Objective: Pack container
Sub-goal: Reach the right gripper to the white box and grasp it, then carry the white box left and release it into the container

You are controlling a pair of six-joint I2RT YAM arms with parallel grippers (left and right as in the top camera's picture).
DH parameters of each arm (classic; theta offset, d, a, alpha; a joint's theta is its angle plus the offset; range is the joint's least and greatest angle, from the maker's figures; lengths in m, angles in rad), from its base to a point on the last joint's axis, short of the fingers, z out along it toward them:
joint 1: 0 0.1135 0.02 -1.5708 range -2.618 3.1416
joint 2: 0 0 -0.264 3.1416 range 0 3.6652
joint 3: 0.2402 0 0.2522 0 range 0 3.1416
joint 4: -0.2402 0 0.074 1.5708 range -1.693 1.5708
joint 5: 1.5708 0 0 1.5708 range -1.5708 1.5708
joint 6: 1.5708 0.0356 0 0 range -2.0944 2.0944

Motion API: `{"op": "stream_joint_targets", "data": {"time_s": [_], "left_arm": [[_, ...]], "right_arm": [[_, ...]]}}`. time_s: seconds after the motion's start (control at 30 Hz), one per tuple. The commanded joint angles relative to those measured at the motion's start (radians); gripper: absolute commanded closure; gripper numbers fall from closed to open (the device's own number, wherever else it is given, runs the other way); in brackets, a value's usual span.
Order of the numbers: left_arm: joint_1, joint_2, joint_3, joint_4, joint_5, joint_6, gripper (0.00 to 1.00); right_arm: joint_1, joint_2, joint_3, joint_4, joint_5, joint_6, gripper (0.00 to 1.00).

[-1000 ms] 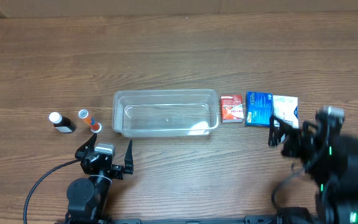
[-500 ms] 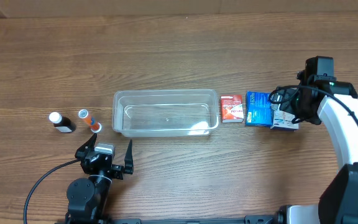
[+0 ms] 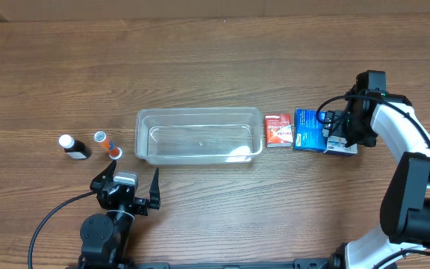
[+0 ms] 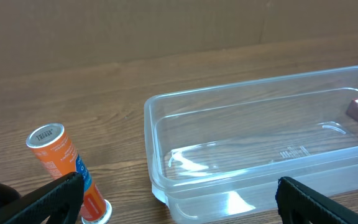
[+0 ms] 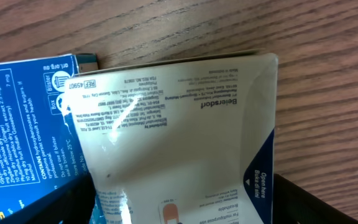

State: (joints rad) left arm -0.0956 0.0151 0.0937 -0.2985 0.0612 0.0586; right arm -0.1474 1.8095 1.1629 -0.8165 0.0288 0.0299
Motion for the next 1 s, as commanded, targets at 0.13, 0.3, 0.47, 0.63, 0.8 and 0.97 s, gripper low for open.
{"op": "stream_joint_targets", "data": {"time_s": [0.13,0.3,0.47,0.63,0.8,0.97], "left_arm": [[0.011,-0.009,-0.003,0.002,0.010,-0.010,0.00],[0.011,-0.009,-0.003,0.002,0.010,-0.010,0.00],[0.011,-0.009,-0.003,0.002,0.010,-0.010,0.00],[0.011,-0.009,-0.003,0.002,0.010,-0.010,0.00],[0.011,-0.009,-0.003,0.002,0.010,-0.010,0.00],[0.011,-0.009,-0.003,0.002,0.010,-0.010,0.00]], "right_arm": [[-0.038,0.048,0.015,0.016,0.023,0.034,0.17],[-0.048,0.028,0.088,-0.064,0.023,0.092,0.32],[0.045,-0.122,0.314,-0.295,-0.004,0.101,0.35],[0.338,-0.294,0.400,-0.356,-0.076,0.141,0.37],[0.672,-0.245,0.368,-0.286,-0.069,0.350,0.39],[0.783,-0.102,0.314,-0.175,-0.036,0.477,0.39]]}}
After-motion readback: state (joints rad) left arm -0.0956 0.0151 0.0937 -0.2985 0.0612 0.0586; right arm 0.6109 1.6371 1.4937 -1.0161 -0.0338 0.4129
